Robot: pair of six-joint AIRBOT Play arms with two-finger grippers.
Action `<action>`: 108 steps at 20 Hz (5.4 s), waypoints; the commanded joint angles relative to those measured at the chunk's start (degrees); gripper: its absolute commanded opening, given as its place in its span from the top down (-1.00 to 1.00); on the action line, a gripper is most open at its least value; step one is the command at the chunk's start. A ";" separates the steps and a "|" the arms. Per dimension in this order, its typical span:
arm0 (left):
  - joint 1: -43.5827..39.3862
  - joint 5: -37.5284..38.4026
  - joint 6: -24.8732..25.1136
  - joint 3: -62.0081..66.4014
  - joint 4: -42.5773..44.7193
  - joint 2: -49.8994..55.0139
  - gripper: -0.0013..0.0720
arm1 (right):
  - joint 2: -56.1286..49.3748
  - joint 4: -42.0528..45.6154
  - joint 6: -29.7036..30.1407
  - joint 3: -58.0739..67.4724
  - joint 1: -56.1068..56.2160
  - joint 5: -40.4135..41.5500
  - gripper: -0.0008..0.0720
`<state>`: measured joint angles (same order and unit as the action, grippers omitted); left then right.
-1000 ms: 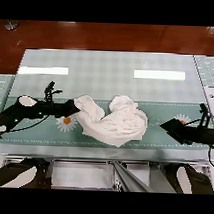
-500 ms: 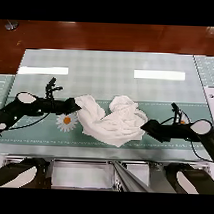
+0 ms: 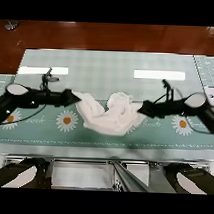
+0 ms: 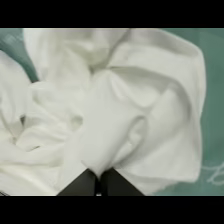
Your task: Fold the shirts.
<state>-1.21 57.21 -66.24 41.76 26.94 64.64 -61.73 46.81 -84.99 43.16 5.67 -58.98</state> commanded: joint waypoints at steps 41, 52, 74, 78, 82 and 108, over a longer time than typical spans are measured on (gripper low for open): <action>0.37 -20.04 -4.90 9.29 9.20 1.16 0.92 | -12.72 -6.91 8.35 18.32 -4.87 18.08 0.90; 13.42 13.22 -4.96 14.05 18.75 8.00 -0.96 | -23.02 3.39 8.13 30.71 -19.06 -12.90 -0.73; 16.96 -5.42 1.07 -21.62 4.48 -2.43 -0.82 | 35.23 -3.69 1.36 -27.63 -30.97 -3.52 -0.74; 16.28 -5.09 1.31 -21.46 3.96 -2.51 0.92 | 35.12 7.54 -1.31 -26.69 -30.97 0.63 -0.74; 16.37 -3.13 2.78 -21.42 3.82 -2.51 0.92 | 28.20 13.70 -4.26 -26.45 -30.32 -8.15 -0.72; 16.31 -3.74 2.73 -21.40 3.85 -2.51 0.92 | -15.61 7.08 5.60 3.76 -9.44 -7.61 0.91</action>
<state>15.11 54.11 -63.48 20.29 30.76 62.17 -76.03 55.05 -85.84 43.29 -5.74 -62.26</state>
